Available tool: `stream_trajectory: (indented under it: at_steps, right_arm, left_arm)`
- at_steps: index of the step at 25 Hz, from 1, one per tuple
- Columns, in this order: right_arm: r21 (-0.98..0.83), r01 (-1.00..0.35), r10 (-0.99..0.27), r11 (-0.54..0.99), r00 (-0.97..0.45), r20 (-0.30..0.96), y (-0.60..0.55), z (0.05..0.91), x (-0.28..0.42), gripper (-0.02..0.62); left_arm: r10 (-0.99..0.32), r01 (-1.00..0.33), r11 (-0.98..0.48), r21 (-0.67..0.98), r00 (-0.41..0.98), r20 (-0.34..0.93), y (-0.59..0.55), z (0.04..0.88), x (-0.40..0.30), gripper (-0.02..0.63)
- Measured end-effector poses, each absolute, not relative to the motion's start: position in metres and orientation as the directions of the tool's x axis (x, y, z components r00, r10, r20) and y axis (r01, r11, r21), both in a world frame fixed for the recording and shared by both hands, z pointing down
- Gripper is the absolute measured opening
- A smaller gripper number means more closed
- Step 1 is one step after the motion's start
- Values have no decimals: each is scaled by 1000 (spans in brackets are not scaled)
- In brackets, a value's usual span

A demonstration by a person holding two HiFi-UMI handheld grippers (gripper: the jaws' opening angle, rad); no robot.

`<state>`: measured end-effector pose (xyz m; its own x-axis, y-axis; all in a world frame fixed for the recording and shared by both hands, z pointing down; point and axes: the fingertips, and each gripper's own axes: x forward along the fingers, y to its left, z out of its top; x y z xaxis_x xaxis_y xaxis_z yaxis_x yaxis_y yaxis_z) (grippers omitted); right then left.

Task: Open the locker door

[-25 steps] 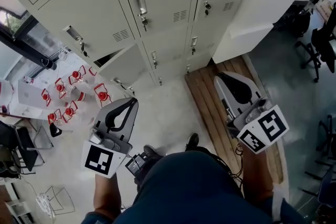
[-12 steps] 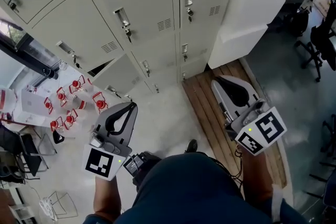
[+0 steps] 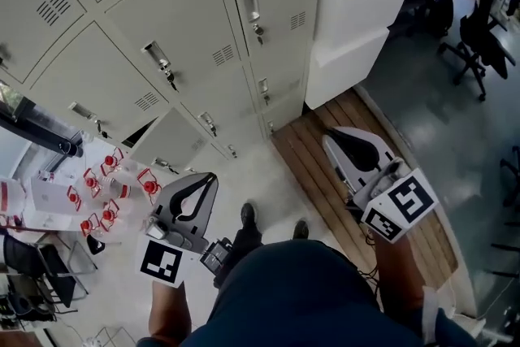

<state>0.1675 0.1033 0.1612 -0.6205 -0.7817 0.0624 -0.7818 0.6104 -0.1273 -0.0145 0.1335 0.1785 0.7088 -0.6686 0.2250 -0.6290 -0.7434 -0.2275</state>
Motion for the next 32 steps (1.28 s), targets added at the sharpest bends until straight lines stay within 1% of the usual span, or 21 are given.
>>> stream_trajectory:
  at_steps: [4, 10, 18, 28, 32]
  right_arm:
    - [-118, -833, -832, 541, -550, 71, 96, 162, 168, 38]
    - [-120, -879, -873, 462, -474, 116, 77, 166, 157, 38]
    - [-131, -910, -904, 393, -409, 124, 41, 171, 130, 40]
    - [-151, -941, -928, 303, -328, 178, 4, 200, 104, 40]
    - [-143, -947, -930, 287, -312, 196, -11, 210, 98, 40]
  left_arm:
    - [-606, -569, -794, -216, 772, 191, 104, 180, -11, 18]
    - [-527, -498, -846, -191, 836, 155, 57, 170, -12, 18]
    - [-457, -434, -886, -162, 876, 153, 5, 181, -29, 18]
    - [-371, -356, -927, -120, 919, 135, -44, 193, -51, 18]
    - [-343, -329, -938, -111, 926, 159, -59, 207, -58, 18]
